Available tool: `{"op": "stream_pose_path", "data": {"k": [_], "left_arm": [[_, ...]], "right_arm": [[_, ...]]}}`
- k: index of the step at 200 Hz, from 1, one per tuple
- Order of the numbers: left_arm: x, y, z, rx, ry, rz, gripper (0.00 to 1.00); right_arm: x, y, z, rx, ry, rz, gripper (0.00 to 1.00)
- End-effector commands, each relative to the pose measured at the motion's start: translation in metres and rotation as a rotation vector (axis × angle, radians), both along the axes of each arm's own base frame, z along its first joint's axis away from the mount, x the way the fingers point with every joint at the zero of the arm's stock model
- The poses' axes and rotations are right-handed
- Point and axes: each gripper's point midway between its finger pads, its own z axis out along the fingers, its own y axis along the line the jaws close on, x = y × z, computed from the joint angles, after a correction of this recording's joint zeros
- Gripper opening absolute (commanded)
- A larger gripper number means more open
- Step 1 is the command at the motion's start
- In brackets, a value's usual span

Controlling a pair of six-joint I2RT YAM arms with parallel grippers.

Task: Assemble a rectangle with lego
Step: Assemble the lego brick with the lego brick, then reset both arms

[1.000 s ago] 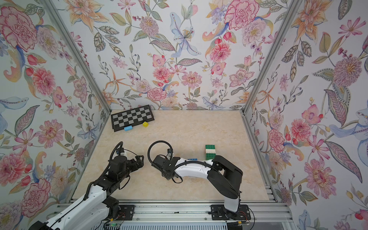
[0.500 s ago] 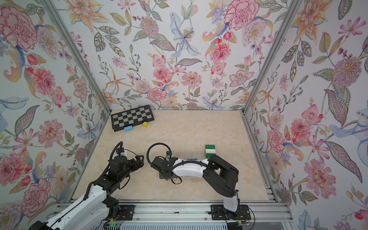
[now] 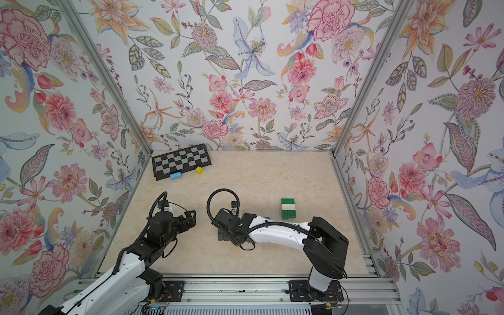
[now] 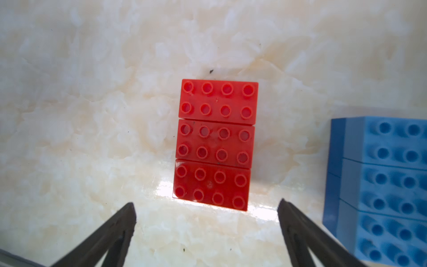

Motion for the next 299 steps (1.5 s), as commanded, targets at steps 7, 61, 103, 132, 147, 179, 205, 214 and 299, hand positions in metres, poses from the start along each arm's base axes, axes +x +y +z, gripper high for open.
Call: {"op": "stream_pose_path", "data": {"k": [7,61,103,132,147,179,205,214,299], "left_arm": [[0.014,0.018,0.03,0.077,-0.086,0.08,0.99],[0.038,0.034,0.071,0.137,-0.264,0.187,0.99],[0.05,0.052,0.096,0.252,-0.375,0.277,0.99],[0.052,0.066,0.108,0.389,-0.424,0.334,0.99],[0.052,0.07,0.113,0.459,-0.453,0.342,0.99],[0.05,0.079,0.115,0.59,-0.487,0.351,0.99],[0.056,0.093,0.107,0.631,-0.452,0.359,0.99],[0.059,0.098,0.102,0.631,-0.435,0.356,0.99],[0.084,0.128,0.064,0.604,-0.34,0.308,0.99]], "right_arm": [[0.018,-0.045,0.022,-0.023,-0.081,-0.06,1.0],[0.058,-0.159,0.06,-0.024,-0.213,-0.243,1.0],[0.076,-0.257,0.084,-0.08,-0.318,-0.431,1.0],[0.081,-0.307,0.088,-0.172,-0.353,-0.505,1.0],[0.083,-0.326,0.088,-0.206,-0.363,-0.525,1.0],[0.092,-0.351,0.084,-0.243,-0.415,-0.543,1.0],[0.099,-0.366,0.073,-0.211,-0.426,-0.561,1.0],[0.101,-0.37,0.069,-0.192,-0.431,-0.567,1.0],[0.114,-0.383,0.068,-0.159,-0.723,-0.582,1.0]]}}
